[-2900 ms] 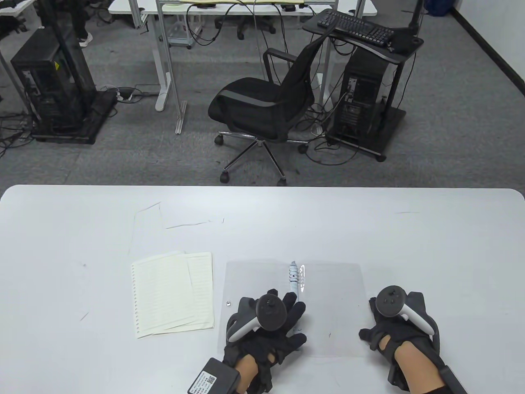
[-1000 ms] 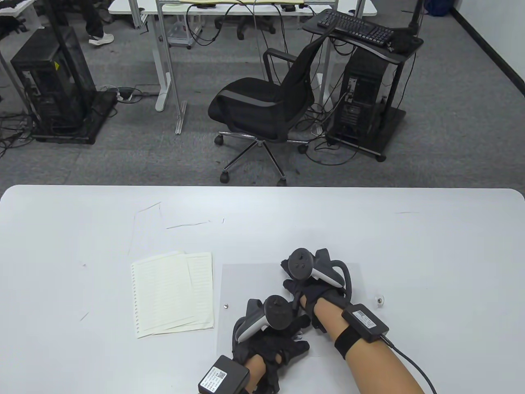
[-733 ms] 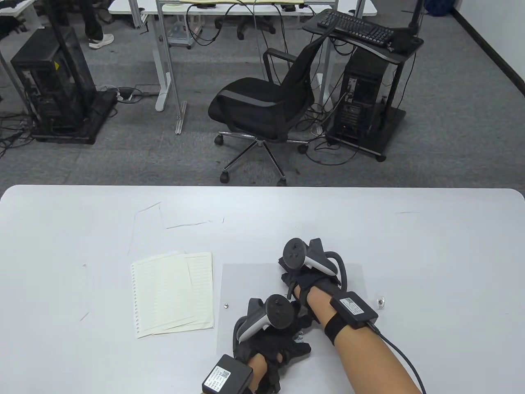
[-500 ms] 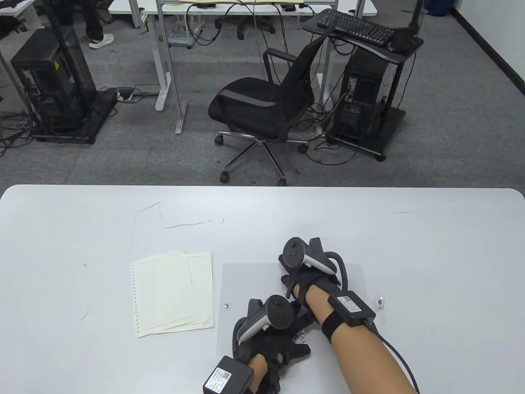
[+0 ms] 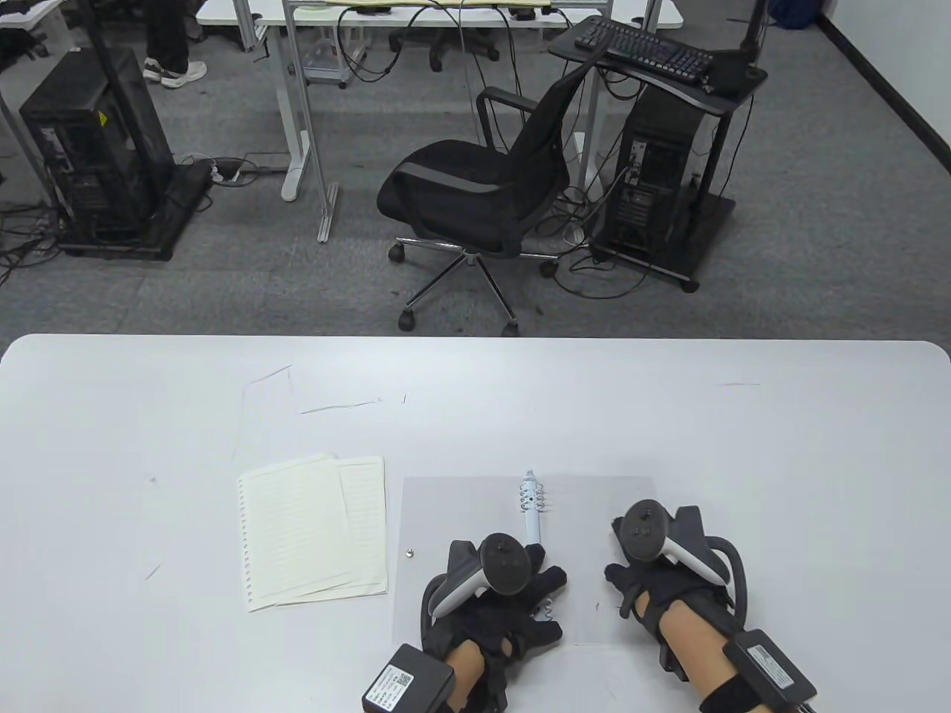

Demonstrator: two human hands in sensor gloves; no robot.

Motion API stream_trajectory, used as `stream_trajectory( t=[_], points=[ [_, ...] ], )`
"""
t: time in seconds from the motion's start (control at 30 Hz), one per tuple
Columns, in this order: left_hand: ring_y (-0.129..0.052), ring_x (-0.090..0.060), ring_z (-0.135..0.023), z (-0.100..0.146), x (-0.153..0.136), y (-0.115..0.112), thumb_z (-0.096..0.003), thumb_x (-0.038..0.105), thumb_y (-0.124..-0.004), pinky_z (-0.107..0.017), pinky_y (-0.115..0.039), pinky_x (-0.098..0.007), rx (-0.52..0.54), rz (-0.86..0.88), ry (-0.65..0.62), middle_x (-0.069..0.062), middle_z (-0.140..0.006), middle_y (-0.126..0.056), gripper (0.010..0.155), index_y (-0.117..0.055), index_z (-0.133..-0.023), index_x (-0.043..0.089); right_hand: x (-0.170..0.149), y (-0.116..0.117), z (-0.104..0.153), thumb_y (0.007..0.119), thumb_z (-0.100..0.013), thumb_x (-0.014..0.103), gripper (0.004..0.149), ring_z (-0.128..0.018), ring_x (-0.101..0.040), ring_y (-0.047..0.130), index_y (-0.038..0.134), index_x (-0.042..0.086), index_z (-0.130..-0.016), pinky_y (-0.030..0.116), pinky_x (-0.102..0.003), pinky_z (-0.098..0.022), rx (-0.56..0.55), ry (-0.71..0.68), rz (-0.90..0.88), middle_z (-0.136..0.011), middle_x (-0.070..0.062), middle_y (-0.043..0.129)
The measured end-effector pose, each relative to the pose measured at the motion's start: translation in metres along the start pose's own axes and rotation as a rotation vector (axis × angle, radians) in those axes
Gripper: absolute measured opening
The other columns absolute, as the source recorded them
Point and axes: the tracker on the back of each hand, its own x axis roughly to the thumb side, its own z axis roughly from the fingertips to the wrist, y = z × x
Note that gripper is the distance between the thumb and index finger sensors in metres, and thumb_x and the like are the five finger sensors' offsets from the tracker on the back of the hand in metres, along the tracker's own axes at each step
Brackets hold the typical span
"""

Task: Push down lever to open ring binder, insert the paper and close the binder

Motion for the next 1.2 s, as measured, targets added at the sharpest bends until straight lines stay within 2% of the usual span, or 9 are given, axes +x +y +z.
stream_trajectory(
  t=[0.13, 0.3, 0.43, 0.6, 0.73, 0.83, 0.97, 1.13, 1.2],
  points=[
    [-0.009, -0.029, -0.110, 0.000, 0.000, 0.000, -0.0417, 0.058, -0.087, -0.071, -0.014, -0.059, 0.001, 0.000, -0.003, 0.021, -0.116, -0.021, 0.071, -0.049, -0.103, 0.055, -0.014, 0.011, -0.001, 0.072, -0.050, 0.051, 0.073, -0.106, -0.041, 0.022, 0.038, 0.027, -0.110, 0.035, -0.066, -0.070, 0.048, 0.001, -0.077, -0.122, -0.002, 0.027],
    [-0.008, -0.031, -0.110, 0.001, -0.001, -0.002, -0.0425, 0.060, -0.083, -0.071, -0.013, -0.060, 0.012, -0.016, -0.022, 0.021, -0.117, -0.020, 0.071, -0.047, -0.103, 0.054, -0.020, 0.010, -0.003, 0.072, -0.050, 0.052, 0.072, -0.104, -0.041, 0.022, 0.039, 0.029, -0.109, 0.036, -0.066, -0.069, 0.078, -0.009, -0.092, -0.121, 0.001, 0.026],
    [-0.013, -0.034, -0.111, 0.008, -0.007, 0.011, -0.0427, 0.062, -0.079, -0.071, -0.017, -0.062, 0.027, 0.105, -0.053, 0.019, -0.119, -0.027, 0.071, -0.047, -0.104, 0.050, -0.018, 0.013, -0.002, 0.072, -0.050, 0.052, 0.073, -0.104, -0.040, 0.020, 0.036, 0.029, -0.109, 0.035, -0.066, -0.069, 0.076, -0.010, -0.067, -0.120, 0.001, 0.024],
    [-0.013, -0.038, -0.111, 0.035, 0.000, 0.068, -0.0441, 0.061, -0.078, -0.072, -0.019, -0.064, 0.224, 0.203, -0.016, 0.018, -0.119, -0.027, 0.069, -0.049, -0.105, 0.046, -0.018, 0.012, -0.001, 0.071, -0.050, 0.054, 0.074, -0.103, -0.041, 0.018, 0.034, 0.029, -0.109, 0.034, -0.067, -0.068, 0.090, -0.015, -0.073, -0.120, 0.000, 0.022],
    [-0.010, -0.036, -0.112, 0.052, -0.004, 0.116, -0.0443, 0.060, -0.079, -0.073, -0.016, -0.063, 0.322, 0.246, 0.038, 0.018, -0.119, -0.024, 0.070, -0.048, -0.106, 0.046, -0.020, 0.011, -0.002, 0.071, -0.050, 0.054, 0.074, -0.104, -0.040, 0.017, 0.035, 0.028, -0.109, 0.033, -0.067, -0.068, 0.105, -0.020, -0.105, -0.120, 0.000, 0.022],
    [-0.012, -0.037, -0.112, 0.064, -0.026, 0.153, -0.0442, 0.060, -0.079, -0.074, -0.018, -0.063, 0.434, 0.180, 0.137, 0.020, -0.119, -0.024, 0.070, -0.048, -0.106, 0.047, -0.020, 0.010, -0.003, 0.070, -0.050, 0.054, 0.074, -0.104, -0.040, 0.017, 0.035, 0.028, -0.110, 0.032, -0.067, -0.068, 0.118, -0.020, -0.109, -0.120, 0.000, 0.021],
    [-0.013, -0.037, -0.113, 0.075, -0.077, 0.195, -0.0445, 0.061, -0.078, -0.075, -0.019, -0.063, 0.550, 0.163, 0.291, 0.021, -0.119, -0.024, 0.070, -0.047, -0.106, 0.047, -0.019, 0.010, -0.002, 0.070, -0.050, 0.054, 0.075, -0.104, -0.040, 0.016, 0.034, 0.028, -0.110, 0.032, -0.067, -0.068, 0.123, -0.020, -0.104, -0.120, 0.000, 0.020],
    [-0.009, -0.033, -0.113, 0.072, -0.148, 0.215, -0.0459, 0.058, -0.079, -0.076, -0.016, -0.062, 0.573, 0.244, 0.470, 0.023, -0.119, -0.021, 0.069, -0.045, -0.105, 0.050, -0.019, 0.010, -0.002, 0.070, -0.050, 0.055, 0.075, -0.103, -0.040, 0.015, 0.033, 0.028, -0.110, 0.031, -0.067, -0.068, 0.125, -0.021, -0.109, -0.119, 0.000, 0.020],
    [-0.006, -0.030, -0.113, 0.064, -0.184, 0.210, -0.0477, 0.054, -0.080, -0.076, -0.015, -0.062, 0.535, 0.288, 0.550, 0.026, -0.117, -0.018, 0.064, -0.045, -0.101, 0.060, -0.019, 0.009, -0.002, 0.070, -0.050, 0.055, 0.075, -0.103, -0.040, 0.015, 0.033, 0.028, -0.110, 0.031, -0.067, -0.068, 0.127, -0.021, -0.112, -0.119, 0.000, 0.020]
  ],
)
